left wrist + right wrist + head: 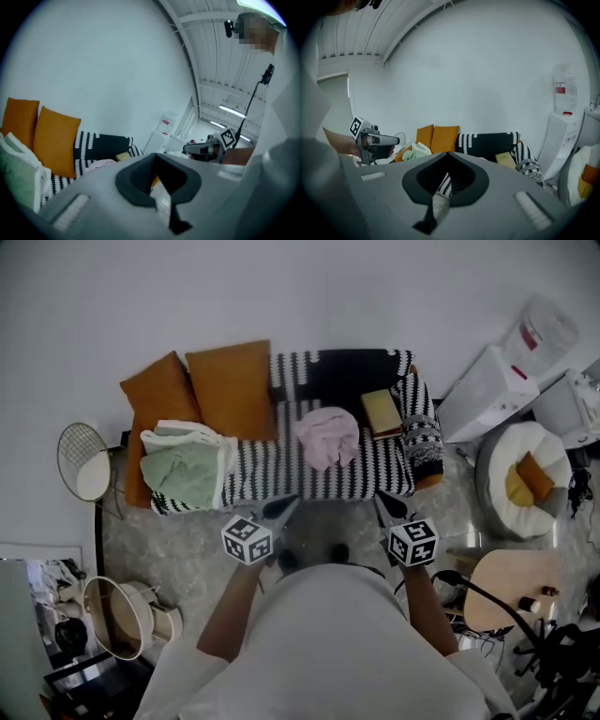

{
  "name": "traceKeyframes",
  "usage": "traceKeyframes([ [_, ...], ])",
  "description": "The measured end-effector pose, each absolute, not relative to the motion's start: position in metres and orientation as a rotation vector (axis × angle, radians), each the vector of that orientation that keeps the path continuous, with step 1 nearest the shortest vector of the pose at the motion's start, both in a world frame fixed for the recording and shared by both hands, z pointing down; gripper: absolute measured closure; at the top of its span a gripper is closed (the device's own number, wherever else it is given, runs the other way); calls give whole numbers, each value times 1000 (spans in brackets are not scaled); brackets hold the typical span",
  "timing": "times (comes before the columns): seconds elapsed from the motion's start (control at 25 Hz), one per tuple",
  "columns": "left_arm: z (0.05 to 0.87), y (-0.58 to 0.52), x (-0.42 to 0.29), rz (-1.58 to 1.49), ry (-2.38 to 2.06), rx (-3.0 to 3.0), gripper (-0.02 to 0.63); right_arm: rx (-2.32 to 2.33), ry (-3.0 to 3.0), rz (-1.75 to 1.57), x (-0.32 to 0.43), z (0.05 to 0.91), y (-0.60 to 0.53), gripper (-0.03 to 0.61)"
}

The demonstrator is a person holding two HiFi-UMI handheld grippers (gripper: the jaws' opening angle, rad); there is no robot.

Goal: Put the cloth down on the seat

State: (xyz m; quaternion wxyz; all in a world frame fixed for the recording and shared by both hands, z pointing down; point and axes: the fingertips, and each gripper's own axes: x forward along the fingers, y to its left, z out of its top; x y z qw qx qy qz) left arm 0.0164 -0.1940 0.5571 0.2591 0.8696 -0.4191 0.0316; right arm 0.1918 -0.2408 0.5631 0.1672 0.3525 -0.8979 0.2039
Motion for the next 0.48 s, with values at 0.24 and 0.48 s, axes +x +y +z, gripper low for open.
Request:
traceKeyframes([
  [0.24,559,-189,1,125,-1101,2381,612,1016,-2559,559,179,556,-237,575],
  [0.48,555,-193,-8,114,-1098,2396,612,1025,-2554,550,171,556,-237,575],
])
